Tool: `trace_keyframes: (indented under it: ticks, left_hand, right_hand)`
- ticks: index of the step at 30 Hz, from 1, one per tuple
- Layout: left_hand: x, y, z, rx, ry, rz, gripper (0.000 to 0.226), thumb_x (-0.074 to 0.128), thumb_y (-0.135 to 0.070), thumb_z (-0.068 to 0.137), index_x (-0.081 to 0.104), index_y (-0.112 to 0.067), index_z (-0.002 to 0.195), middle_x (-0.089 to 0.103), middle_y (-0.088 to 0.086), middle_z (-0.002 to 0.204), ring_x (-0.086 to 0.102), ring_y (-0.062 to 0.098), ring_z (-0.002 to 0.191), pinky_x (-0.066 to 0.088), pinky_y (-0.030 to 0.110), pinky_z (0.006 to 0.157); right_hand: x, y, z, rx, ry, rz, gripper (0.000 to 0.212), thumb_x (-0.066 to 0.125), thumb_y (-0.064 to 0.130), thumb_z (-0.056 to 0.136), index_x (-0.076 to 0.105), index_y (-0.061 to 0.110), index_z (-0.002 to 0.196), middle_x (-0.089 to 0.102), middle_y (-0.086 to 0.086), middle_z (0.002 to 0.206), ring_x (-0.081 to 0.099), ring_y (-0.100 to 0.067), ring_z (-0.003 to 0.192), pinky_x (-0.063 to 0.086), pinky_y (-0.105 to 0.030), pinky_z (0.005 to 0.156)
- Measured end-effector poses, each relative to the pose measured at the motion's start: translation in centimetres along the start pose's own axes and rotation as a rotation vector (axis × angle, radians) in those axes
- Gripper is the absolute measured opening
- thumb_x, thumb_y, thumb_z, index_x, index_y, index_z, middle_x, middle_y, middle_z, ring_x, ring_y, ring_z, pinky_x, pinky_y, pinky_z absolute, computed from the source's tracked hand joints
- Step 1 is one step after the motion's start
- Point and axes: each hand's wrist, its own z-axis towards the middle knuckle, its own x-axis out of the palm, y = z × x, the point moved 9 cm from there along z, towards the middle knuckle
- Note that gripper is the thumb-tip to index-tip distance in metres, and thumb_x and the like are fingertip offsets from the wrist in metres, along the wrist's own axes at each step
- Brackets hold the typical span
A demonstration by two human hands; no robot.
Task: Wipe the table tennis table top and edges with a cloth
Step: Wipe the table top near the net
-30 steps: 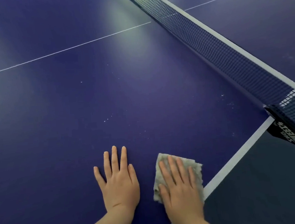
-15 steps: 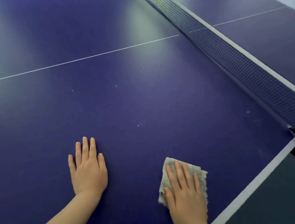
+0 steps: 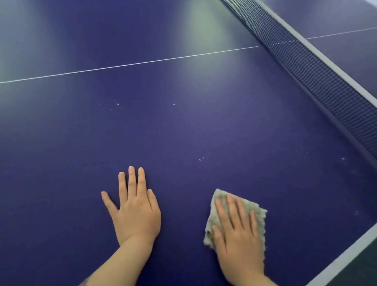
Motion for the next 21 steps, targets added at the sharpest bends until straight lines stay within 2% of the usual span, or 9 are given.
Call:
trace_keyframes:
  ticks: [2,5,7,9,11,13,15,16,21]
  left_hand:
    - [-0.1,0.0,0.1,0.003,0.007,-0.013,0.058,0.022,-0.033,0.101,0.004,-0.026,0.156,0.001,-0.008,0.163,-0.007,0.014,0.150,-0.005,0.056,0.118]
    - [-0.3,0.4,0.0,-0.006,-0.005,-0.032,0.057,0.025,-0.032,0.102,0.008,-0.027,0.155,0.003,-0.009,0.163,-0.007,0.012,0.150,-0.005,0.057,0.118]
    - [-0.3,0.6,0.1,-0.032,-0.012,-0.049,0.056,0.027,-0.031,0.102,0.011,-0.028,0.155,0.005,-0.009,0.162,-0.006,0.012,0.150,-0.004,0.058,0.118]
    - [-0.2,0.7,0.0,-0.052,-0.016,-0.057,0.056,0.028,-0.032,0.102,0.010,-0.029,0.155,0.005,-0.009,0.163,-0.006,0.014,0.150,-0.004,0.058,0.118]
    - [-0.2,0.7,0.0,-0.049,-0.022,-0.044,0.057,0.028,-0.032,0.101,0.008,-0.029,0.155,0.005,-0.007,0.163,-0.006,0.017,0.151,-0.004,0.059,0.118]
    - [0.0,0.7,0.0,-0.038,-0.023,-0.024,0.057,0.029,-0.030,0.101,0.009,-0.027,0.154,0.008,-0.005,0.163,-0.001,0.020,0.151,0.000,0.062,0.117]
    - [0.2,0.8,0.1,-0.031,-0.030,0.000,0.055,0.028,-0.027,0.101,0.013,-0.025,0.154,0.015,-0.003,0.162,0.006,0.022,0.151,0.005,0.064,0.116]
    - [0.3,0.8,0.2,-0.028,-0.034,0.006,0.055,0.028,-0.027,0.099,0.018,-0.024,0.153,0.019,-0.001,0.161,0.010,0.024,0.150,0.008,0.065,0.115]
    - [0.4,1.0,0.2,-0.028,-0.022,-0.036,0.057,0.025,-0.034,0.095,0.033,-0.022,0.150,0.028,-0.003,0.158,0.015,0.019,0.149,0.012,0.062,0.116]
  right_hand:
    - [0.4,5.7,-0.1,-0.247,0.084,0.030,0.056,0.021,0.045,0.104,0.020,0.030,0.158,0.023,0.003,0.164,0.020,-0.019,0.151,0.018,-0.046,0.115]
    - [0.9,10.7,4.1,-0.520,0.157,0.036,0.056,0.018,0.049,0.104,0.016,0.034,0.158,0.014,0.007,0.165,0.009,-0.016,0.153,0.007,-0.043,0.119]
    - [1.0,10.3,8.8,-0.506,0.183,0.055,0.059,0.011,0.052,0.100,0.008,0.039,0.157,-0.002,0.012,0.164,-0.004,-0.012,0.153,-0.005,-0.040,0.121]
    - [1.0,6.2,12.7,-0.300,0.187,0.009,0.063,-0.004,0.055,0.091,-0.007,0.042,0.152,-0.014,0.016,0.161,-0.013,-0.009,0.151,-0.008,-0.039,0.122]
    - [0.5,0.9,13.3,-0.051,0.131,-0.015,0.063,-0.010,0.055,0.090,-0.013,0.040,0.151,-0.011,0.012,0.164,-0.012,-0.010,0.151,-0.004,-0.040,0.124]
    - [-0.2,-1.5,10.6,0.060,0.041,-0.037,0.061,0.001,0.051,0.097,-0.007,0.035,0.155,0.007,0.004,0.167,0.002,-0.014,0.153,0.006,-0.043,0.123]
    - [-0.6,0.5,6.7,0.013,-0.022,-0.014,0.061,0.020,0.044,0.100,0.007,0.030,0.158,0.025,-0.003,0.163,0.020,-0.020,0.150,0.016,-0.046,0.118]
    - [-0.4,2.5,5.1,-0.062,-0.024,0.008,0.060,0.025,0.043,0.101,0.013,0.029,0.158,0.027,-0.002,0.162,0.022,-0.020,0.150,0.018,-0.047,0.116]
    - [1.1,11.4,7.3,-0.440,0.119,0.043,0.055,0.015,0.052,0.105,0.019,0.035,0.157,0.020,0.006,0.164,0.013,-0.016,0.152,0.009,-0.043,0.118]
